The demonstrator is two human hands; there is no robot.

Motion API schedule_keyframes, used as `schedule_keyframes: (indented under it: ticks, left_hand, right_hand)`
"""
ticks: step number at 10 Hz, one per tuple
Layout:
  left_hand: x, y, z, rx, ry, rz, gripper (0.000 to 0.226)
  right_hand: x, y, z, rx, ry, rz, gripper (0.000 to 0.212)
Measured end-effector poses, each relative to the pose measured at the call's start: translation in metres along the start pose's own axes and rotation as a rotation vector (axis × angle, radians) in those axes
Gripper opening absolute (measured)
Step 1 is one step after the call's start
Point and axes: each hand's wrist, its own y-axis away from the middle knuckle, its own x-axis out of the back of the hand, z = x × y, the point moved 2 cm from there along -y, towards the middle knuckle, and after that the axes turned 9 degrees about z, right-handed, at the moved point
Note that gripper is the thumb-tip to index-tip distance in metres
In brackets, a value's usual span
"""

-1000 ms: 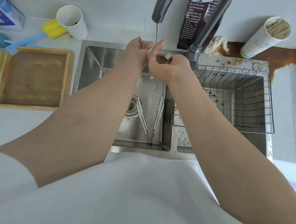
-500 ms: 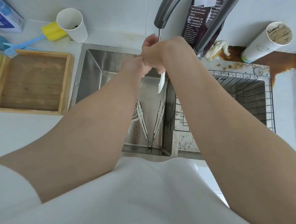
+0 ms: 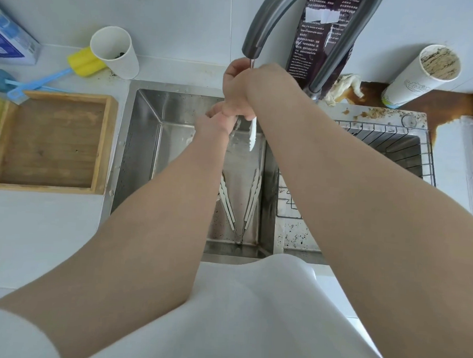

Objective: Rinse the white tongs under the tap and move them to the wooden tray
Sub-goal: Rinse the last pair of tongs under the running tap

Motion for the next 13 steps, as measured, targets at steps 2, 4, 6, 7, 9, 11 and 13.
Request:
schedule_keyframes:
  ticks: [2, 4, 6, 7, 9, 11, 13]
  left_hand:
    - [0.003, -0.005, 0.011, 0.026, -0.082, 0.031, 0.038]
    - [0.006, -0.011, -0.002, 0.182, 0.060, -0.081, 0.020]
    - [0.011, -0.021, -0.007, 0.332, 0.254, -0.152, 0.028]
    - [0.013, -0.020, -0.008, 0.370, 0.285, -0.188, 0.023]
    - [0.021, -0.022, -0.008, 0.333, 0.263, -0.235, 0.028]
    - [0.027, -0.030, -0.018, 0.289, 0.097, -0.249, 0.024]
    - [0.036, -0.017, -0.026, 0.162, -0.298, -0.365, 0.015]
  right_hand:
    - [0.017, 0.011, -0.014, 0.507, 1.121, -0.257, 0.017]
    - [0.019, 0.006, -0.021, 0.511, 1.255, -0.263, 0.032]
    - [0.016, 0.006, -0.020, 0.392, 1.297, -0.294, 0.022]
    - [0.016, 0.008, -0.022, 0.323, 1.266, -0.335, 0.026]
    - [0.016, 0.012, -0.027, 0.249, 1.274, -0.462, 0.040]
    - [0.019, 0.011, -0.041, 0.238, 1.449, -0.505, 0.062]
    - [0.023, 0.015, -0.054, 0.206, 1.628, -0.566, 0.057]
